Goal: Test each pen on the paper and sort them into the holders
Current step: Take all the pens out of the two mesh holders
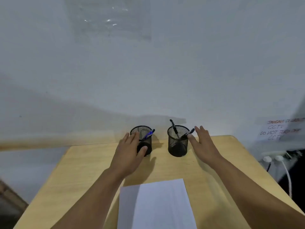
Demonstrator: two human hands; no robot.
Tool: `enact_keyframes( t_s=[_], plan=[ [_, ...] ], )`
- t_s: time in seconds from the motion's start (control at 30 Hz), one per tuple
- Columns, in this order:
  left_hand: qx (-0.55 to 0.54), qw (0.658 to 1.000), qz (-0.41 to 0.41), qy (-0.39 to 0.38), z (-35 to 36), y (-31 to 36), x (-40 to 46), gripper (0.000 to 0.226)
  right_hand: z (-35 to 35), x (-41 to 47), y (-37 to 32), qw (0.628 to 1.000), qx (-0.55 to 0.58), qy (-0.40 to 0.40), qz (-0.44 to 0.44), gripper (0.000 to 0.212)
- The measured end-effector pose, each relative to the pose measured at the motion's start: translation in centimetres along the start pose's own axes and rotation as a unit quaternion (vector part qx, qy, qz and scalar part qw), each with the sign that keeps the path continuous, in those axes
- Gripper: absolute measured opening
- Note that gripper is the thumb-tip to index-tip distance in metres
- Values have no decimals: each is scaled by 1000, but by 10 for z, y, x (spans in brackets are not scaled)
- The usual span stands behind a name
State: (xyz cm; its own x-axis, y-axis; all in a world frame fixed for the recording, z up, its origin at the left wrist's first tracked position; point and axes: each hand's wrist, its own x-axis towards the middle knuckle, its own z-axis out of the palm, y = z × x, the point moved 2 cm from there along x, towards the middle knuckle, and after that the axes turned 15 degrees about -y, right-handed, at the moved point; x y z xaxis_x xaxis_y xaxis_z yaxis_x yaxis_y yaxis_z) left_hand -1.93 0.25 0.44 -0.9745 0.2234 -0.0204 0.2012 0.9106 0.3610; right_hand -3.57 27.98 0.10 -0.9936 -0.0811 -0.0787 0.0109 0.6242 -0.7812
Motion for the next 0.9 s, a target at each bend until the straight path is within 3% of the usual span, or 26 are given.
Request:
enact_keyframes(
  t_s=[0.17,0.33,0.67,0.9],
  plan=[
    [19,1000,7,0,0,3,25,67,4,23,-13,998,-55,26,-33,52],
    [18,1000,13,12,0,5,38,64,9,35,-26,987,-117,103,-38,40],
    [-28,998,29,44,8,8,52,51,10,56,-49,987,-144,64,-12,35],
    [-74,993,37,84,13,10,60,39,17,67,-56,990,-103,91,27,27]
  ],
)
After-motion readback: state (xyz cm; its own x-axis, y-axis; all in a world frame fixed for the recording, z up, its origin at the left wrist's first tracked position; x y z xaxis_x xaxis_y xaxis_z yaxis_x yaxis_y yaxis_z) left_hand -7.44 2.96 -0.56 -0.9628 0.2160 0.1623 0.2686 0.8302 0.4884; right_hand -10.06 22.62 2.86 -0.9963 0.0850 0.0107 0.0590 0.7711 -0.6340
